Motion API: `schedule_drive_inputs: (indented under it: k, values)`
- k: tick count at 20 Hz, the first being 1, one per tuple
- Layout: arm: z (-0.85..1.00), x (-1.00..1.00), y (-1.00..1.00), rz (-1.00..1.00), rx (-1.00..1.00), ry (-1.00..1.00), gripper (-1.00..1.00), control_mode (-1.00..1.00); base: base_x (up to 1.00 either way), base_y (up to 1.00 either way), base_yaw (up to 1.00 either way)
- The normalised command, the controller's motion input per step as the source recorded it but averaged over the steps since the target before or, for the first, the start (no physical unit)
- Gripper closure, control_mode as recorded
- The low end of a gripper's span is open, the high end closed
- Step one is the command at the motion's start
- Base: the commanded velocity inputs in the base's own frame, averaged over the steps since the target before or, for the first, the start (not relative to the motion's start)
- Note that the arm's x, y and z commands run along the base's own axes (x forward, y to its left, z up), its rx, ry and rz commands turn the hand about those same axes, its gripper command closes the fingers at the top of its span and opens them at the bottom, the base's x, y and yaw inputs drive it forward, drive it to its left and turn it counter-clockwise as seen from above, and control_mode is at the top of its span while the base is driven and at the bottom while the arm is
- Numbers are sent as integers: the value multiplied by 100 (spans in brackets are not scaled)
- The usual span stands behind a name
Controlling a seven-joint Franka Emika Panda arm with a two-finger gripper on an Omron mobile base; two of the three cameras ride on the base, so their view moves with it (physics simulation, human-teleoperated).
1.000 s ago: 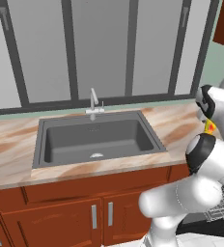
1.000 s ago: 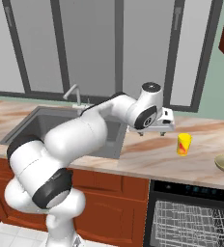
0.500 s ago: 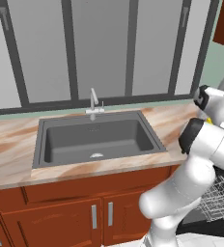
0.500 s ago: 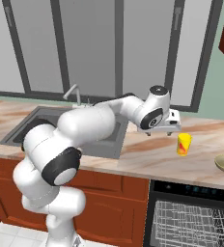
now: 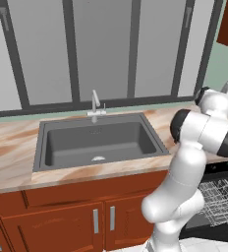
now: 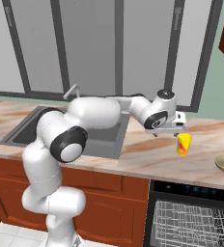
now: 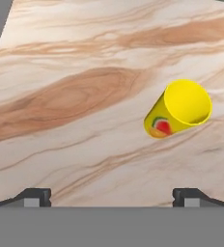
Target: Pick up the cup and bowl from the counter, place them in the dishwasher, and close the dishwasher door.
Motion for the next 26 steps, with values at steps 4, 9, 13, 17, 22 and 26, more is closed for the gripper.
schedule_drive_inputs:
  k: [4, 9, 13, 17, 22, 26]
  values:
    - [-26, 30, -28, 0, 1, 0, -100, -100, 0, 0, 0]
    - [-21, 32, -28, 0, 4, 0, -100, -100, 0, 0, 0]
    - [-17, 37, -24, 0, 4, 0, -100, -100, 0, 0, 0]
    - [-16, 41, -23, 0, 2, 1, -100, -100, 0, 0, 0]
    - [-21, 34, -9, 0, 1, 1, 100, -100, 0, 0, 0]
    - [-32, 8, 0, 0, 0, 0, 100, -100, 0, 0, 0]
